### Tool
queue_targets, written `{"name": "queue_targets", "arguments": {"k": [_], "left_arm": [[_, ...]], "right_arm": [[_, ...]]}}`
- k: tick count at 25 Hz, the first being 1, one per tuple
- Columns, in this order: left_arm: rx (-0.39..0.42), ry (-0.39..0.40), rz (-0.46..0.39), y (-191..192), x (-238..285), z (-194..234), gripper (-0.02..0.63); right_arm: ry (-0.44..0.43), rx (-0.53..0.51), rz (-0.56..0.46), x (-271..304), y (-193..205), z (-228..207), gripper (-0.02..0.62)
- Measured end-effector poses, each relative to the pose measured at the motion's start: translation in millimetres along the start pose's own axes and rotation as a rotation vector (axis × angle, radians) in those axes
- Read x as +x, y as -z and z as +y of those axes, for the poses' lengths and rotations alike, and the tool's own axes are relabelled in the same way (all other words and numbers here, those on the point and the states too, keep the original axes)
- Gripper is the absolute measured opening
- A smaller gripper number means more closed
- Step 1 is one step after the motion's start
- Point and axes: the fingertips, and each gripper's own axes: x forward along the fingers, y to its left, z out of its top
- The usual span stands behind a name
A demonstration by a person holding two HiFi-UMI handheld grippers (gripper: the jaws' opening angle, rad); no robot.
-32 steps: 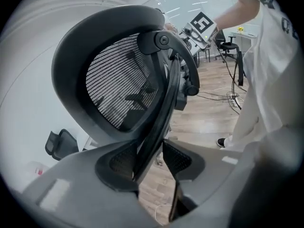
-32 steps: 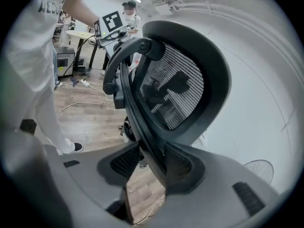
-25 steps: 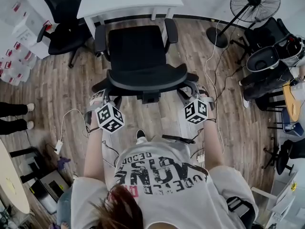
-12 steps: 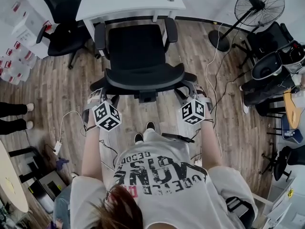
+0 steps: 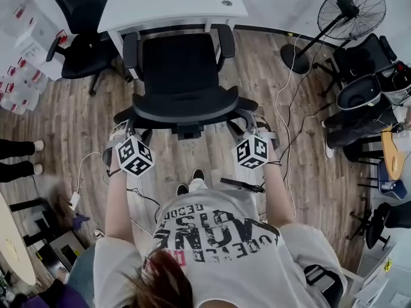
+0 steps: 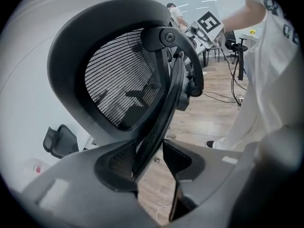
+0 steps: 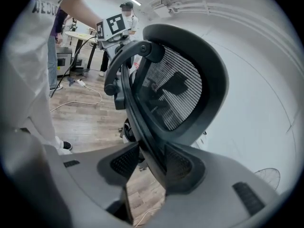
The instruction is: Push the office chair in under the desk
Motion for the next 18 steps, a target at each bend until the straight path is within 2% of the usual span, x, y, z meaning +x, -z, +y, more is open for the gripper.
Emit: {"name": "queue_targets", "arguments": {"k": [18], "left_arm": [[-0.003,-0.017,0.024,-11,23,28,0.181]], "right_arm": [[0.004,-0.017,-0.040,26,5,-31,0.170]]}}
